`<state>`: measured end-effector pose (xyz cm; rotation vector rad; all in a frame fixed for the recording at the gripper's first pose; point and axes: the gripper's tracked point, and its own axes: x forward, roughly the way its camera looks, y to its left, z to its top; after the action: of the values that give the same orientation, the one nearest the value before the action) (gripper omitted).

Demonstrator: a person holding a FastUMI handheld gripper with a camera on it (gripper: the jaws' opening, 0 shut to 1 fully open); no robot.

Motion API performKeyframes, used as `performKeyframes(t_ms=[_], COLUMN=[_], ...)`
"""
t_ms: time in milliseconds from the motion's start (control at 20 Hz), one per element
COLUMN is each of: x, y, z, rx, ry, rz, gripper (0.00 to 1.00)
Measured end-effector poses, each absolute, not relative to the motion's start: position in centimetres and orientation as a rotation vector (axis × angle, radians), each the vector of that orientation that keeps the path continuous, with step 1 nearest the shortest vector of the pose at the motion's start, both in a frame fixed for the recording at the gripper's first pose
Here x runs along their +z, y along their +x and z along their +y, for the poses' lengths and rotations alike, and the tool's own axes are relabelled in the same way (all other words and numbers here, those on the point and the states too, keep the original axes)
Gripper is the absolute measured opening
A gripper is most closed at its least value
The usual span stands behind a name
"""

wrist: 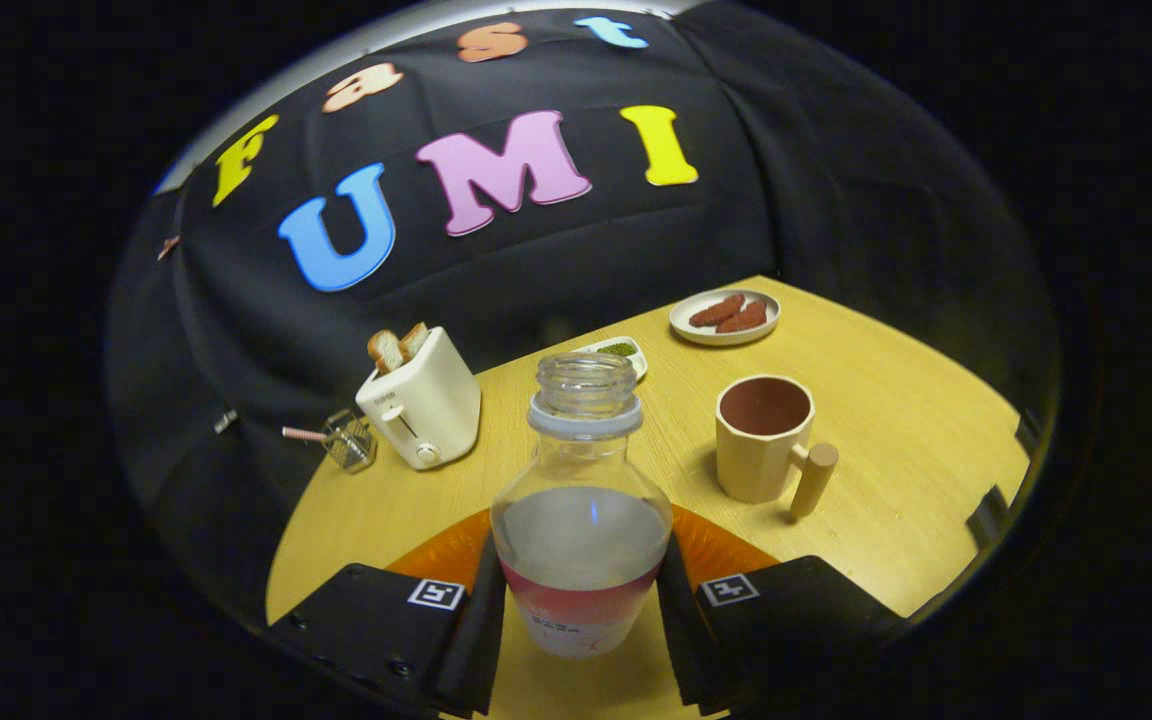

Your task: Take the bottle from table, then pour the juice into the cup, finally place the bottle on the coaster

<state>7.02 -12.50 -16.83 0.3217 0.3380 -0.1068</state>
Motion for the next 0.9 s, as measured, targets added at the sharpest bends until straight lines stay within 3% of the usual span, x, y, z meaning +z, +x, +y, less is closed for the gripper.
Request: performKeyframes(t_ms=[600,900], x=[-11.3,-14.1], y=[20.3,27.5], z=[-11.0,-10.5], rx=[-0.189,-0.210], ry=[-0.106,-0.140], rz=[0.103,0.097], gripper=[0.70,0.71])
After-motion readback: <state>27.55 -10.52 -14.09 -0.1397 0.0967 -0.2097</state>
